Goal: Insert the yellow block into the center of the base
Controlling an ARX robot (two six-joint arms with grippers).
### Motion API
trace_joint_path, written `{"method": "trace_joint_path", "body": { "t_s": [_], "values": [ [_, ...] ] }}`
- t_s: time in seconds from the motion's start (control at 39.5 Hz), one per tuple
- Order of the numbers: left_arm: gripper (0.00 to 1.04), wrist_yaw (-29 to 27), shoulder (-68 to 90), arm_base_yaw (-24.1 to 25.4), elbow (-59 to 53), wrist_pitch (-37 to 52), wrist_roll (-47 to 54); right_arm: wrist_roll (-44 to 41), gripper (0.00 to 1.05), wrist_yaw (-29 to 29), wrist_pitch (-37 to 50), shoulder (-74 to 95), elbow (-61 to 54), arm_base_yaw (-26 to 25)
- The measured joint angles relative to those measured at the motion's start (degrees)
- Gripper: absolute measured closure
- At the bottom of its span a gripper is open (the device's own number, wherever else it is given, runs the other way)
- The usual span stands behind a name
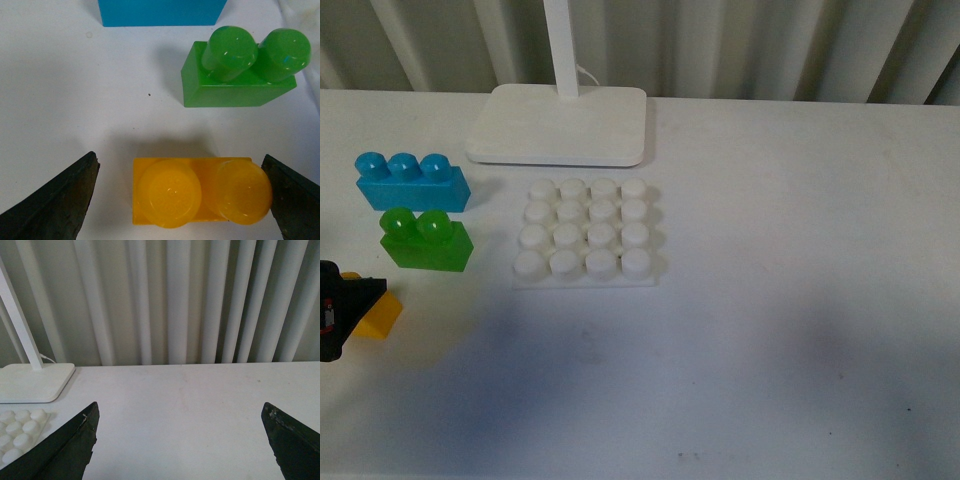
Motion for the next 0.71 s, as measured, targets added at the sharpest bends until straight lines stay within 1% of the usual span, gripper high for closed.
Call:
{"method": "trace_joint_path", "body": {
  "t_s": [0.71],
  "values": [
    [0.06,-2.6,1.7,-0.8,0.0,0.9,1.3,0.0,0.09,0.0,0.0,0.0,0.0,0.0]
  ]
}}
